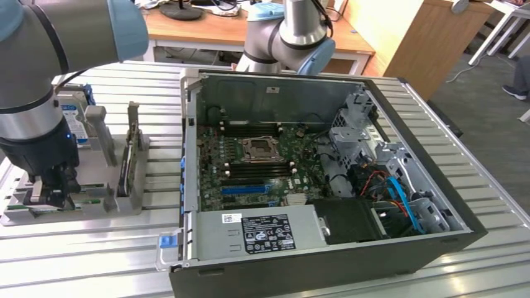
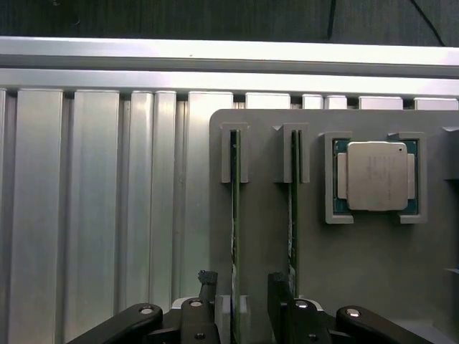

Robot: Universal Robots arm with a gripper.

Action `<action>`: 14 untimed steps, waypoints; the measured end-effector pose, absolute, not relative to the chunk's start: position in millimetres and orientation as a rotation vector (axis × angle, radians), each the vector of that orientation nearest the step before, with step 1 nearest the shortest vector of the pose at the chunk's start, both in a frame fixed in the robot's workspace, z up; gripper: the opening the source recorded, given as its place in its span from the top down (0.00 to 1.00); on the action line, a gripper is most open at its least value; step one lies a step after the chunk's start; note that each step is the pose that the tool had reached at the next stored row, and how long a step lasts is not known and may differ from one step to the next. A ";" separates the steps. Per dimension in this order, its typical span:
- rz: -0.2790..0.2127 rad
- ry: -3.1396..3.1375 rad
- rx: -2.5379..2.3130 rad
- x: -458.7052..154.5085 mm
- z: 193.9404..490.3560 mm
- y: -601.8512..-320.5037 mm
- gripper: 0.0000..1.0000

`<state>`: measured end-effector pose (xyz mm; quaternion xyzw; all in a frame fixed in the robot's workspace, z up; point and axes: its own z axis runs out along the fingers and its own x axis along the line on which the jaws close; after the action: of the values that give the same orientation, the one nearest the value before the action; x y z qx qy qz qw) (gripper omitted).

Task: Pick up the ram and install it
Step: 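Pick up the ram and move it above insertion slot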

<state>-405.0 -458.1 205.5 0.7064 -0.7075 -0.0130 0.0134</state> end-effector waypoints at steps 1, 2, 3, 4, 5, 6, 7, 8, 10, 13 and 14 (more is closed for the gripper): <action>-0.040 -2.204 2.201 -405.0 205.0 -458.1 0.59; -0.040 -2.204 2.201 -404.9 204.3 -458.1 0.59; -0.040 -2.204 2.201 -405.0 203.6 -458.1 0.59; -0.041 -2.204 2.200 -405.0 203.3 -458.1 0.59; -0.040 -2.204 2.200 -405.0 203.3 -458.1 0.59; -0.040 -2.204 2.200 -405.0 203.3 -458.1 0.59; -0.040 -2.204 2.200 -405.0 203.2 -458.1 0.59; -0.040 -2.204 2.201 -404.9 203.2 -458.1 0.59; -0.040 -2.204 2.201 -404.9 203.1 -458.1 0.59; -0.040 -2.204 2.201 -404.9 203.1 -458.1 0.59; -0.040 -2.204 2.201 -404.9 203.1 -458.1 0.59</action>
<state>-404.9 -458.1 203.1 0.7064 -0.7075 -0.0130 0.0134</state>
